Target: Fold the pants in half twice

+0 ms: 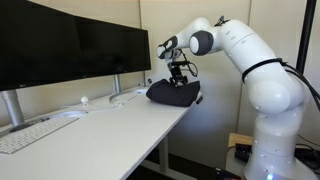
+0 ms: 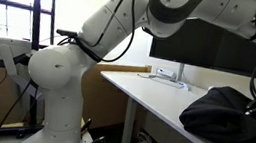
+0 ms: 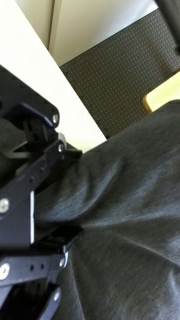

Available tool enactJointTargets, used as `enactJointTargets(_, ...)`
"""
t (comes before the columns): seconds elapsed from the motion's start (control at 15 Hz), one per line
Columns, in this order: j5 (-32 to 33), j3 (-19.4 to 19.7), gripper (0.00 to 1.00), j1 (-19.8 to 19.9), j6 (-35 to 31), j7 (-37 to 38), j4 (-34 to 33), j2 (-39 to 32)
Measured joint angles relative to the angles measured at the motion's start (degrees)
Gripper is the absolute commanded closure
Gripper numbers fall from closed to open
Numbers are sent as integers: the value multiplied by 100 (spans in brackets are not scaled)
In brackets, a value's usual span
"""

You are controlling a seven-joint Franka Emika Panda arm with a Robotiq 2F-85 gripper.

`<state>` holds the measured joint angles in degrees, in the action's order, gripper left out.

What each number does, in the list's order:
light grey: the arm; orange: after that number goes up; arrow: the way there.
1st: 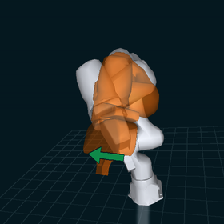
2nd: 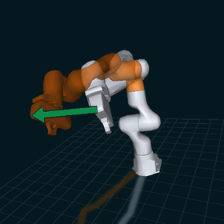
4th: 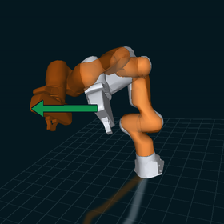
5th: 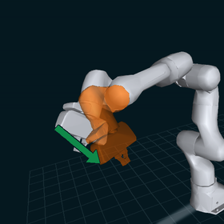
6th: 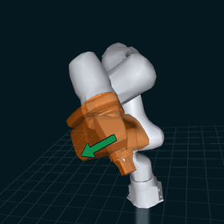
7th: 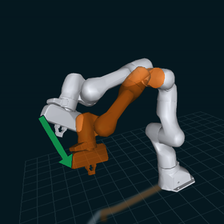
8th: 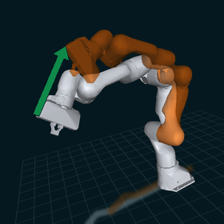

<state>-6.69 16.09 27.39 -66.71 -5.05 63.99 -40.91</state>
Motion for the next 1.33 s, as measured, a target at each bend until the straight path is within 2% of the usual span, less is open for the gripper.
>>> enactJointTargets(0.8, 122, 0, 0, -267, -254, -1, -35, 607)
enactJointTargets(1.33, 653, -7, 0, -619, -702, -30, 46, 1311)
